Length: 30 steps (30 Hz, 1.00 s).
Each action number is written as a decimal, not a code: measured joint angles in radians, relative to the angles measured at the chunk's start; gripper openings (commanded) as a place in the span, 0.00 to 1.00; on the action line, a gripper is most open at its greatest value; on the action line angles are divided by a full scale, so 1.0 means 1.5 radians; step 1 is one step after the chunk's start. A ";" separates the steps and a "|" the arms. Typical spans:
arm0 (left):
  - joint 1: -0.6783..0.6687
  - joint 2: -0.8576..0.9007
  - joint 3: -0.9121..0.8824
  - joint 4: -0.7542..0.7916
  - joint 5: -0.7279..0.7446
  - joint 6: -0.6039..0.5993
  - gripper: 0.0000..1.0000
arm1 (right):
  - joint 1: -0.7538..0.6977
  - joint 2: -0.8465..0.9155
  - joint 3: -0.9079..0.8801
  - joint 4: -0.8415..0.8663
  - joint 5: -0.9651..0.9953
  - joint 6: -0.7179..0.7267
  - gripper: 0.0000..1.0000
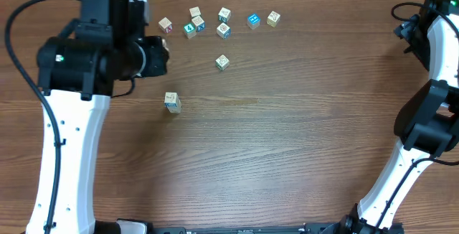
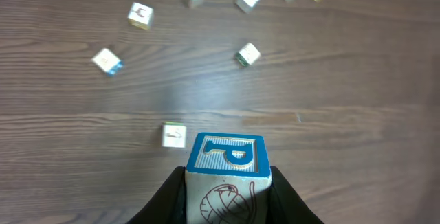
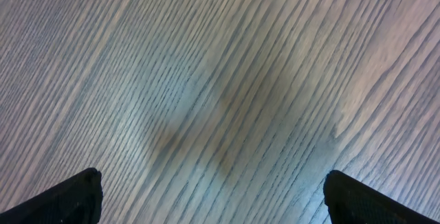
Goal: Form a tower
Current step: 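Lift the P block and carry it right toward the stack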
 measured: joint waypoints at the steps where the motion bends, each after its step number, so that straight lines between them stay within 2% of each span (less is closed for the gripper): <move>1: -0.008 0.000 -0.002 -0.002 0.000 -0.002 0.23 | 0.000 0.000 0.000 0.000 0.000 0.000 1.00; 11: -0.064 0.008 -0.007 -0.041 -0.036 -0.021 0.23 | 0.000 0.000 0.000 0.000 0.000 0.000 1.00; 26: -0.068 0.094 -0.013 -0.080 -0.062 -0.037 0.22 | 0.000 0.000 0.000 0.000 0.000 0.000 1.00; 30: -0.068 0.099 -0.016 -0.089 -0.086 -0.045 0.17 | 0.000 0.000 0.000 0.000 0.000 0.000 1.00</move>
